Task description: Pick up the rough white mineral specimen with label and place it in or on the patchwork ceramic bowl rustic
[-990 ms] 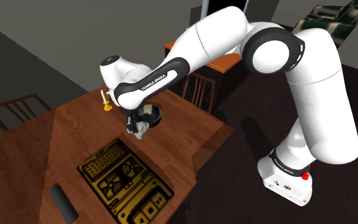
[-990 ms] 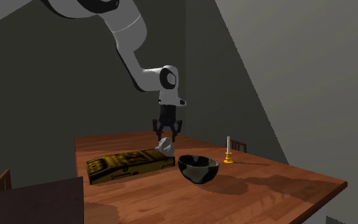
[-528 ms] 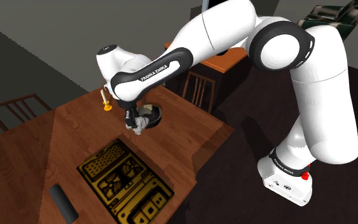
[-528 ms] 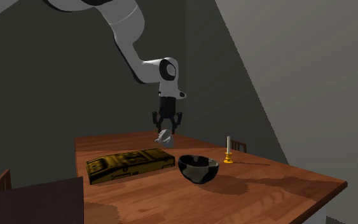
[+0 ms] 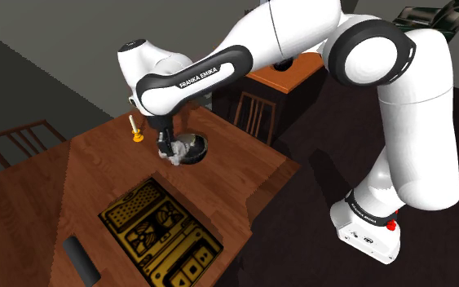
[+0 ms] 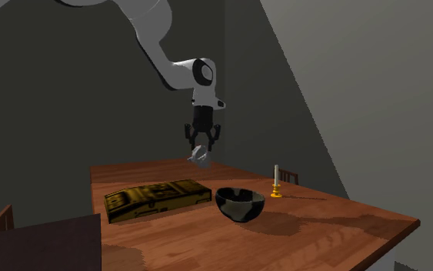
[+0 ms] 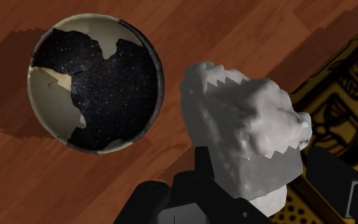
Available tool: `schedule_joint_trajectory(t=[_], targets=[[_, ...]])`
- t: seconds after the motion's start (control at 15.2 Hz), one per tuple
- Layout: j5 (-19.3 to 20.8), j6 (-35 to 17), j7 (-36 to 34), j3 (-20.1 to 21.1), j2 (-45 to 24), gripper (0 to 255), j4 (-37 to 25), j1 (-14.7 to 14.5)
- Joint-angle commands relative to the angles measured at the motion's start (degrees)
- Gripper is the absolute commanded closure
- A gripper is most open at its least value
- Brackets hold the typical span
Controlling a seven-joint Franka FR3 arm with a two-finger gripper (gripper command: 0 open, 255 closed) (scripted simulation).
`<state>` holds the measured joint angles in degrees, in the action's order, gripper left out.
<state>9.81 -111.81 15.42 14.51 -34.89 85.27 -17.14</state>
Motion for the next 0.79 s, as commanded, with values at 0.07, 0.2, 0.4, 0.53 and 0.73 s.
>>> schedule_joint_trajectory(t=[0.07, 0.2, 0.4, 0.53, 0.73], targets=[[-0.1, 1.1, 1.1, -0.2, 0.2, 255, -1.0, 0.7], [-0.1, 2.4, 3.3, -0.8, -0.6, 255, -3.2, 2.1], [0.0, 4.6, 6.5, -1.6, -2.1, 255, -7.1, 4.1], [0.0, 6.3, 8.7, -2.1, -3.5, 255, -10.3, 5.4], [0.2, 10.0, 12.5, -3.1, -6.9, 255, -17.6, 7.4]])
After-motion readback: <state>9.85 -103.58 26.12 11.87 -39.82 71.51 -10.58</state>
